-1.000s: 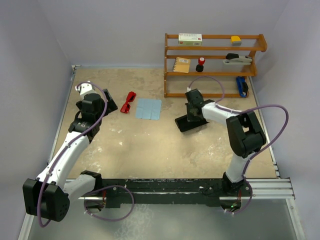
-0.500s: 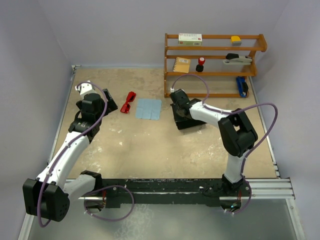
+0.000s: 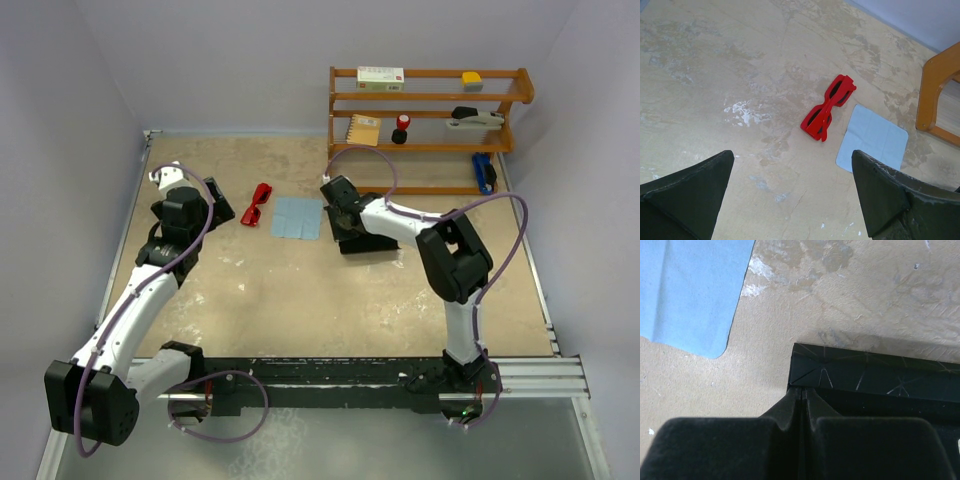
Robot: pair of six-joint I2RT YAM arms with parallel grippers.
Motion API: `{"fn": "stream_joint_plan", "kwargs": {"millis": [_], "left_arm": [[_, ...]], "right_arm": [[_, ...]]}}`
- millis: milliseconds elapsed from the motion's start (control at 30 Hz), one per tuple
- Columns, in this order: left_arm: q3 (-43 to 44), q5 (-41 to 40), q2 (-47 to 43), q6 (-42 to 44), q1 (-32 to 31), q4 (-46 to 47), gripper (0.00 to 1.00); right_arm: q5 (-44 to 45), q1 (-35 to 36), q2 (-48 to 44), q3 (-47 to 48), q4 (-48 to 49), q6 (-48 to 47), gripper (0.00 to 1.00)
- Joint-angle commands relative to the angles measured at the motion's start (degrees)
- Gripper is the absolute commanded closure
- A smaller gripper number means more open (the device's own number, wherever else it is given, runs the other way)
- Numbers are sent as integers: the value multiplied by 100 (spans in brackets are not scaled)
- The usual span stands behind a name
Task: Organize the sunglasses
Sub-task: Move the sunglasses case at the center of the board.
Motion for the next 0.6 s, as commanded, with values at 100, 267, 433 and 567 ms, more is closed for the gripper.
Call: {"fn": "stream_joint_plan", "kwargs": {"millis": [100, 267, 433, 567], "left_arm": [[15, -35, -102, 99, 41, 112, 1], [8, -23, -93, 90, 41, 115, 1], [10, -32, -96, 113, 41, 127, 1], [62, -13, 21, 58, 41, 173, 1]], "right_arm": [[70, 10, 82, 343, -79, 129, 100], [93, 9, 13, 321, -145, 151, 100], [376, 8, -552, 124, -257, 170, 86], [468, 5, -1085, -21, -293, 124, 73]]}}
